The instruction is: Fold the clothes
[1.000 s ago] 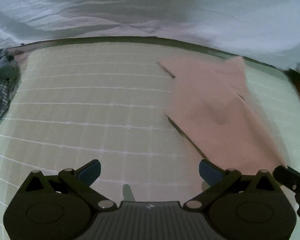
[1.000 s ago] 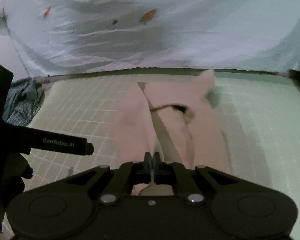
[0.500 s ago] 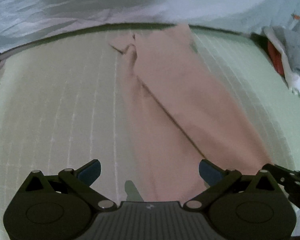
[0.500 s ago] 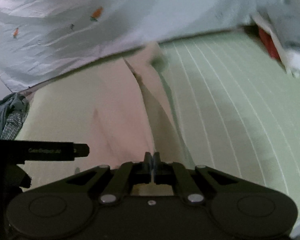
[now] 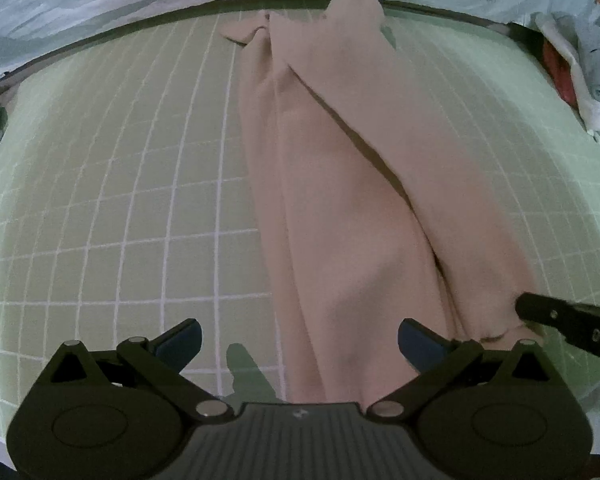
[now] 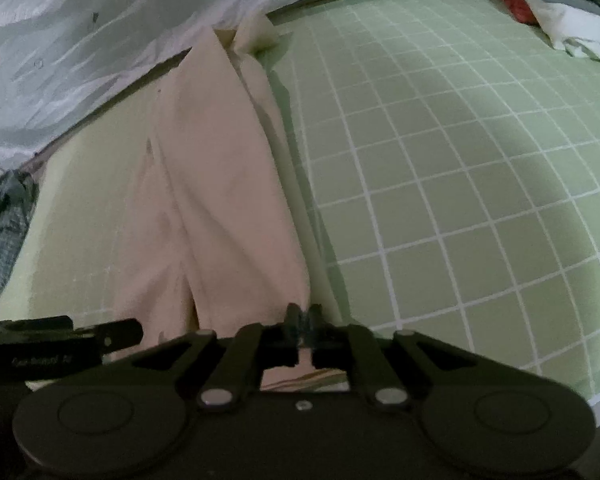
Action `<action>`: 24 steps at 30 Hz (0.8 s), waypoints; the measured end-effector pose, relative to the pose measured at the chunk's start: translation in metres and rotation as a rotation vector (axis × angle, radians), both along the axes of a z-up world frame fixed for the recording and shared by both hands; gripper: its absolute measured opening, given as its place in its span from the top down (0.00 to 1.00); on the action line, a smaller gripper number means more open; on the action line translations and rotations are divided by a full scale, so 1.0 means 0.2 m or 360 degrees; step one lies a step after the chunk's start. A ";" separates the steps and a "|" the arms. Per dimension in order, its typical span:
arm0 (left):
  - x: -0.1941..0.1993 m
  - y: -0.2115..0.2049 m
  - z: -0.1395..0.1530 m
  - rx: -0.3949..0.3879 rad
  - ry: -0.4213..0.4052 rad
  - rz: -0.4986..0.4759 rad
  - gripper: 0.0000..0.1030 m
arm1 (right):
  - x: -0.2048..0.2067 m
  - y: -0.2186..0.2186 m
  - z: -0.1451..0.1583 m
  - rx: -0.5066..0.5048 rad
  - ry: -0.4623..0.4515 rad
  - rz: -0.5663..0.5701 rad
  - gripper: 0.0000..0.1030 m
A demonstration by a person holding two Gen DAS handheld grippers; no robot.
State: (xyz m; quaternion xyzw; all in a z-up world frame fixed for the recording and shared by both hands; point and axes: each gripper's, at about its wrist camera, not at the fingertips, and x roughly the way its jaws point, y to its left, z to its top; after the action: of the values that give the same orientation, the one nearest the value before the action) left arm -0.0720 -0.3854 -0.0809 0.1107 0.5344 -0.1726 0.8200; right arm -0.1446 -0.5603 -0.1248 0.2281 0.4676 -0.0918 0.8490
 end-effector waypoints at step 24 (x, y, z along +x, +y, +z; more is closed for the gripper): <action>0.01 0.05 -0.09 -0.0189 0.0115 0.0031 0.79 | 0.00 0.04 0.02 -0.0073 -0.0034 0.0344 0.87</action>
State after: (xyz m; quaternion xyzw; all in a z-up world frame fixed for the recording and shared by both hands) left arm -0.0710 -0.3749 -0.0988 0.0505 0.5536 -0.1998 0.8069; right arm -0.1448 -0.5523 -0.1203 0.1579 0.4782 -0.0078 0.8639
